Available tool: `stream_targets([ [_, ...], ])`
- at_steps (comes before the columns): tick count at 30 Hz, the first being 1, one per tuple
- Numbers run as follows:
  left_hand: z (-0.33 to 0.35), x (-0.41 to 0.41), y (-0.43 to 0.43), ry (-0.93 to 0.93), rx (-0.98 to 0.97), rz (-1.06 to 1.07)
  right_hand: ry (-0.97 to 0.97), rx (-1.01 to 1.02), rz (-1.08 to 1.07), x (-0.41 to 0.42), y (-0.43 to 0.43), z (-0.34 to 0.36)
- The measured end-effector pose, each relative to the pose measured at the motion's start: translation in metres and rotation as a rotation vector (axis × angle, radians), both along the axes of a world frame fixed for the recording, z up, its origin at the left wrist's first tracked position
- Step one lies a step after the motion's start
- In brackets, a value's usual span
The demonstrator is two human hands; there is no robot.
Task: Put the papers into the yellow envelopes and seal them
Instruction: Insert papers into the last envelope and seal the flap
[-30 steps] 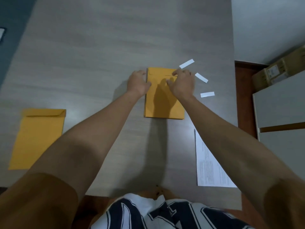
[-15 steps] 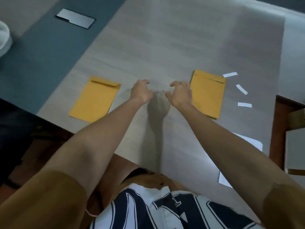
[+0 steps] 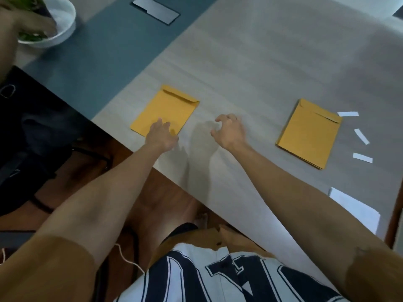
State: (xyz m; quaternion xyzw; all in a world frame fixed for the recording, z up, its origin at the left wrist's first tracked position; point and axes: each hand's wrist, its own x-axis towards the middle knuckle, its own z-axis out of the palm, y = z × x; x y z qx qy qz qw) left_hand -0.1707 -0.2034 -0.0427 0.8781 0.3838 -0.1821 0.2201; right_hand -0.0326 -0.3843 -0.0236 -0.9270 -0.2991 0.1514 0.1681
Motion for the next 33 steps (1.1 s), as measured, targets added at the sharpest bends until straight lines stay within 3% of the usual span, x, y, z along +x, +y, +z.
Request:
stream_targets([
  [5,-0.013,-0.019,-0.014,0.083,0.013,-0.168,0.018,-0.01,-0.004,0.0,-0.009,-0.004],
  [13,-0.021,-0.015,-0.079,-0.176,0.082,-0.329,0.03,0.005,-0.061,0.005,-0.044,-0.013],
  [18,-0.019,-0.021,-0.117,-0.21,0.258,-0.472,0.034,-0.045,-0.123,0.003,-0.08,-0.019],
  [24,-0.024,-0.017,-0.145,-0.178,0.201,-0.65,0.107,-0.084,-0.15,-0.014,-0.123,-0.032],
  [33,-0.023,0.001,-0.172,-0.331,0.259,-0.817,0.188,0.067,-0.351,-0.028,-0.175,-0.031],
])
